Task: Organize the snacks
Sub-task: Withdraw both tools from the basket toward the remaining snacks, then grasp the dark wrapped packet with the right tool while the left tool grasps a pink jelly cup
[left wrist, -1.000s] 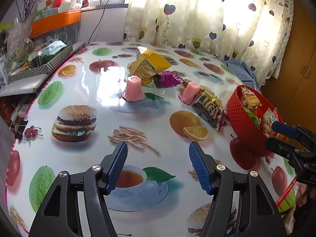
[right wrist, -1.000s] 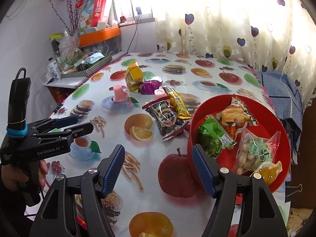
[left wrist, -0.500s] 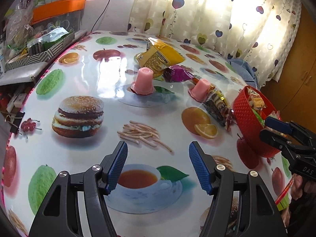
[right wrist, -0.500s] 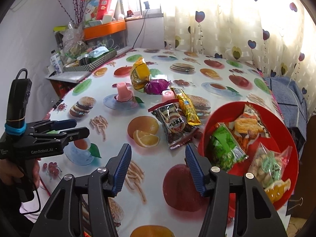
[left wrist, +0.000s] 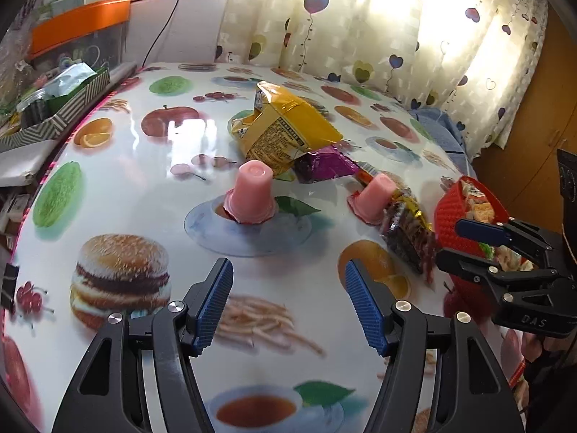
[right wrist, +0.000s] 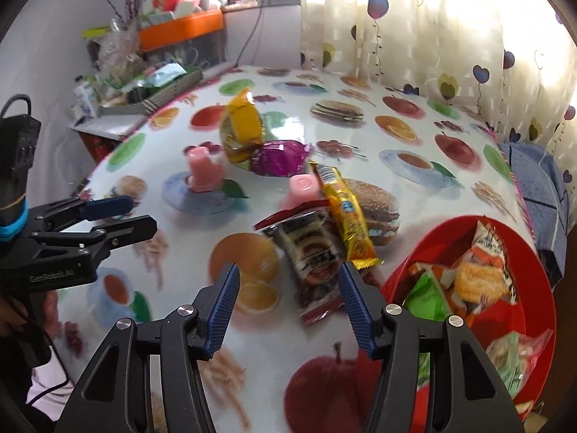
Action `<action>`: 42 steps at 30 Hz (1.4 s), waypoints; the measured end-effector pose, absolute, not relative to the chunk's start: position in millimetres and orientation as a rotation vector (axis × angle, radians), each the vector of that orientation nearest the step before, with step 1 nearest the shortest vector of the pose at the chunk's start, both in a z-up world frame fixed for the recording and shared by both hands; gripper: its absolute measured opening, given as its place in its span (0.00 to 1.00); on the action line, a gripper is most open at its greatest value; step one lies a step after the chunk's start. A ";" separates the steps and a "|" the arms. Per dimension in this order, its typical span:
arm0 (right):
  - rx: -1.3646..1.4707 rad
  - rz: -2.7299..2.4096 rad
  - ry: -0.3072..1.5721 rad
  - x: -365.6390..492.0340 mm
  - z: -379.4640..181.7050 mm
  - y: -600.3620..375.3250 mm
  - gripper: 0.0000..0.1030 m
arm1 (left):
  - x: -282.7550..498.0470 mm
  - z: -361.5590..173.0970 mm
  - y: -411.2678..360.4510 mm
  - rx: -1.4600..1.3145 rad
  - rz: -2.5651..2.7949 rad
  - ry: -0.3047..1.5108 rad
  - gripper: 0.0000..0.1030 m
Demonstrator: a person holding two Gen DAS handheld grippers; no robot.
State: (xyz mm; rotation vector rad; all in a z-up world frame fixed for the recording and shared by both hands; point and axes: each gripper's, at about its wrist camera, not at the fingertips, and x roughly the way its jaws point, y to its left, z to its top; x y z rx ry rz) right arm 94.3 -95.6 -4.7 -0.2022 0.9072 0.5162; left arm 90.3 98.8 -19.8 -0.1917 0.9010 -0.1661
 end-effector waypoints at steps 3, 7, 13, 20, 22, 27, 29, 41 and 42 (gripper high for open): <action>-0.227 0.521 0.925 105.0 -8.7 -89.9 0.55 | 107.1 -27.4 101.0 -0.183 -0.163 0.907 0.64; -0.266 0.522 0.956 115.5 -17.7 -81.4 0.55 | 128.7 -36.7 104.8 -0.180 -0.163 0.913 0.64; -0.294 0.485 1.004 133.6 -31.3 -73.3 0.55 | 157.0 -48.0 108.8 -0.159 -0.150 0.909 0.64; -0.317 0.450 1.028 145.8 -44.2 -66.9 0.52 | 175.7 -49.3 109.2 -0.139 -0.146 0.882 0.50; -0.325 0.427 1.023 147.6 -44.3 -66.3 0.48 | 177.3 -49.5 108.5 -0.119 -0.132 0.881 0.41; -0.336 0.410 1.012 147.2 -42.4 -70.2 0.34 | 175.0 -48.9 109.1 -0.116 -0.133 0.876 0.35; -0.342 0.423 1.006 145.3 -40.8 -69.3 0.32 | 170.8 -47.3 108.6 -0.113 -0.133 0.872 0.34; -0.294 0.525 0.969 121.5 -28.3 -62.5 0.30 | 127.7 -39.4 111.2 -0.162 -0.152 0.875 0.34; -0.279 0.529 0.965 118.9 -26.5 -63.8 0.30 | 120.9 -37.0 110.8 -0.162 -0.153 0.871 0.34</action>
